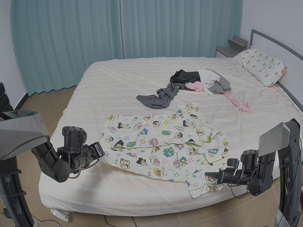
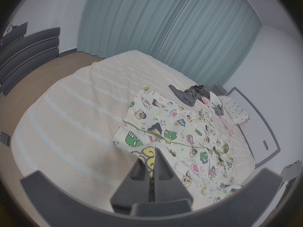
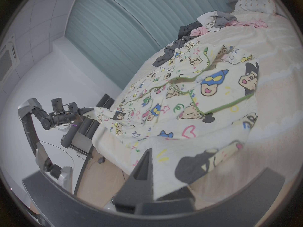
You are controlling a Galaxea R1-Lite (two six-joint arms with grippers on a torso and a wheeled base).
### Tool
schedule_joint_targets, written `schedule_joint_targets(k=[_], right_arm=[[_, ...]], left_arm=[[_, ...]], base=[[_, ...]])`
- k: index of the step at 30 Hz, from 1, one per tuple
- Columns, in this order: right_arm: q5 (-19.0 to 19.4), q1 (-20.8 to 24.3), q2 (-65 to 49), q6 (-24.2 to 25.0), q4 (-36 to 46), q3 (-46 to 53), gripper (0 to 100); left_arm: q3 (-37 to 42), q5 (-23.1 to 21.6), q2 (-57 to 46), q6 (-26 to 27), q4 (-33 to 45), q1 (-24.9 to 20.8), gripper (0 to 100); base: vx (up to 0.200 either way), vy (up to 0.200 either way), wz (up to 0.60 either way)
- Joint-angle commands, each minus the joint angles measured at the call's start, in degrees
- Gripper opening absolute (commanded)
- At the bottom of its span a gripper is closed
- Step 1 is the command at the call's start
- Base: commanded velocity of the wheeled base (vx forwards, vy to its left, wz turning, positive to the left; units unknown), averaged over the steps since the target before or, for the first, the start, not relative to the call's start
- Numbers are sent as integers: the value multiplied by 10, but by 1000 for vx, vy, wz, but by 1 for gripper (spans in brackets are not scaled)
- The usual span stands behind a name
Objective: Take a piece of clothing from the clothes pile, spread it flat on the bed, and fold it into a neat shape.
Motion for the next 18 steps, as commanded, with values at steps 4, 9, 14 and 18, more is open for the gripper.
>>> schedule_joint_targets(k=[4,9,14,18], right_arm=[[19,-14,-60,47,-6,4,0],[36,-23,-90,67,-6,11,0],[36,-26,-119,70,-6,13,0],[36,-28,-141,70,-6,18,0]], left_arm=[[-18,28,-10,-1,40,0,0],[-22,36,-37,-3,62,0,0],[-17,36,-53,-4,63,-2,0],[-15,37,-67,-5,84,-3,0]], base=[[0,0,0],[0,0,0],[0,0,0],[0,0,0]])
